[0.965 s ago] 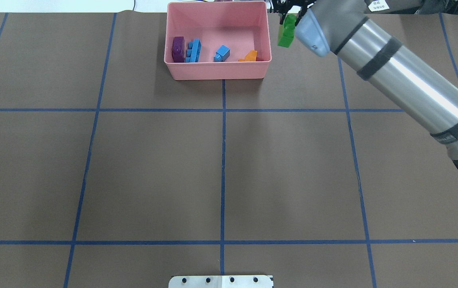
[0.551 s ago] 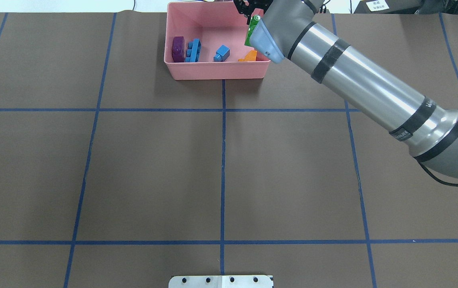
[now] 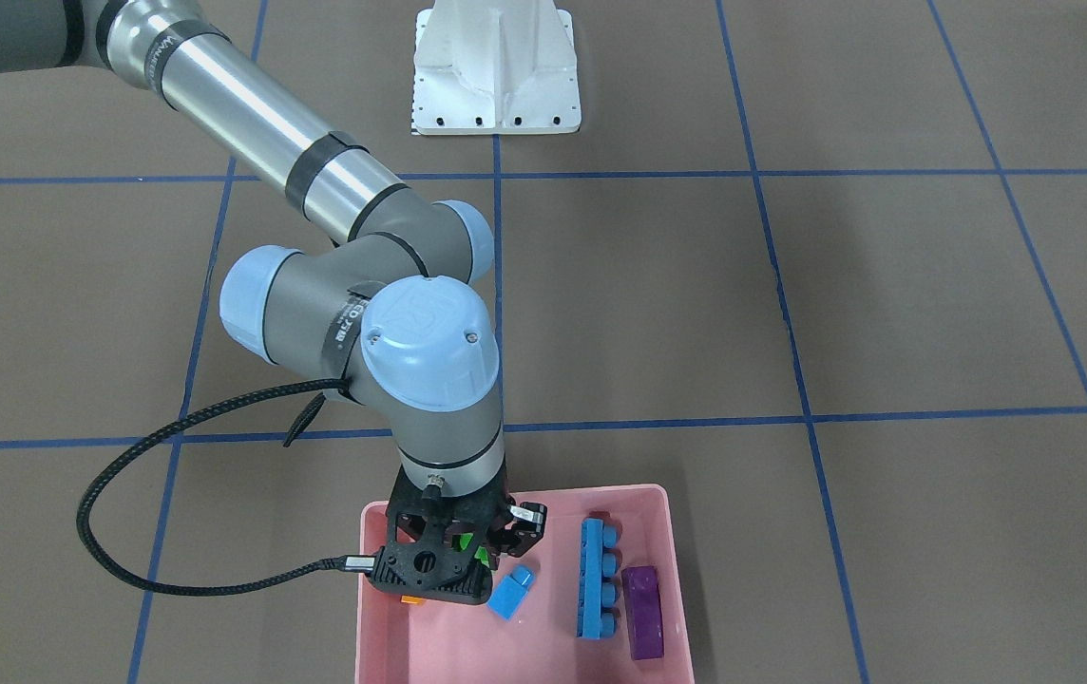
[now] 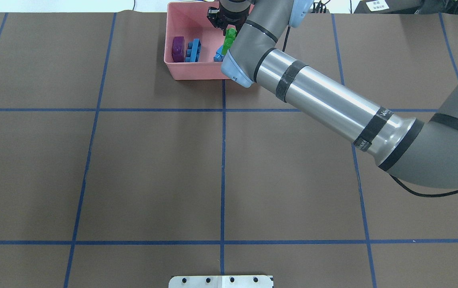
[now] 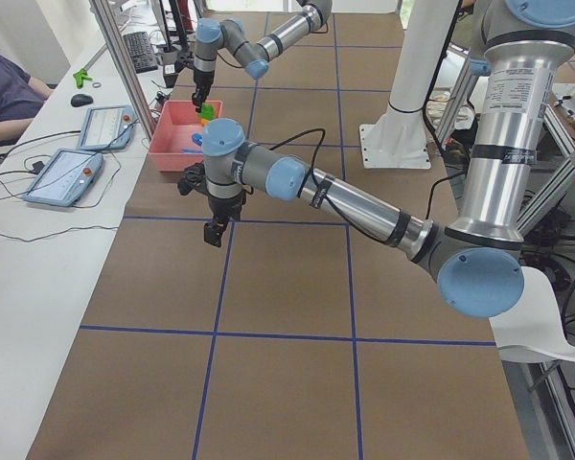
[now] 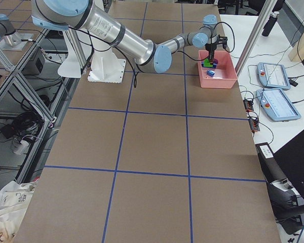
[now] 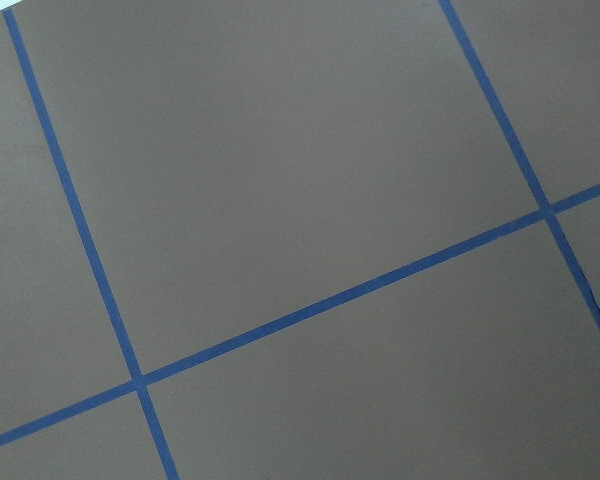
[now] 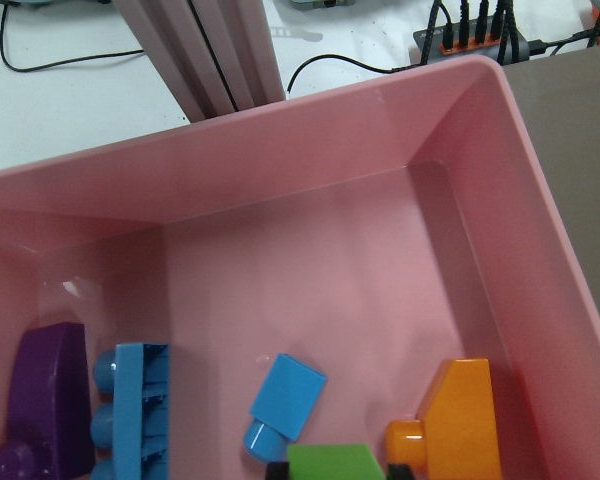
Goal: Put all blocks into box
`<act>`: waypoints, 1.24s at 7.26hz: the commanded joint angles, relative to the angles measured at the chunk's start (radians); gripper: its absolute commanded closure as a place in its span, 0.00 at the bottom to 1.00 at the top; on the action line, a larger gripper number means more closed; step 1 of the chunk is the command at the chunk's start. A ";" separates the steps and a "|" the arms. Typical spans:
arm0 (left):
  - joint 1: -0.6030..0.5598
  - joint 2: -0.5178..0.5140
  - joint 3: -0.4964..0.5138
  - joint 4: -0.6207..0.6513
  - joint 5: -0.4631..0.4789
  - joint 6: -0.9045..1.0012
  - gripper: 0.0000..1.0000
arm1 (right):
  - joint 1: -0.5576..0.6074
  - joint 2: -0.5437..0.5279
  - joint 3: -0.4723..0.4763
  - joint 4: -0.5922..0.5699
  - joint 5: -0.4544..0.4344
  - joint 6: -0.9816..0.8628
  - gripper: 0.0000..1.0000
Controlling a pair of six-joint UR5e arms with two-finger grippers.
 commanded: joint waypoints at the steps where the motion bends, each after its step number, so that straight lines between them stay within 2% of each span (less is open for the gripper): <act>1: -0.001 0.005 0.001 -0.001 0.000 0.000 0.00 | -0.022 0.012 -0.023 0.034 -0.043 0.022 0.37; 2: -0.001 0.005 0.013 -0.001 0.002 0.000 0.00 | -0.025 0.015 -0.021 0.027 -0.057 0.028 0.01; 3: 0.000 0.034 0.018 -0.002 0.009 0.000 0.00 | -0.022 0.015 -0.015 0.024 -0.052 0.025 0.01; 4: 0.000 0.048 0.047 0.001 0.006 -0.003 0.00 | -0.007 0.012 0.023 -0.046 -0.030 0.011 0.01; 5: -0.025 0.060 0.099 -0.005 0.005 0.003 0.00 | 0.031 0.004 0.125 -0.237 0.033 -0.074 0.01; 6: -0.057 0.068 0.098 -0.002 0.009 0.003 0.00 | 0.065 -0.032 0.247 -0.409 0.088 -0.201 0.00; 8: -0.099 0.152 0.095 -0.014 0.002 0.035 0.00 | 0.135 -0.213 0.472 -0.461 0.180 -0.323 0.00; 9: -0.111 0.189 0.096 -0.013 0.009 0.235 0.00 | 0.155 -0.323 0.579 -0.460 0.202 -0.407 0.00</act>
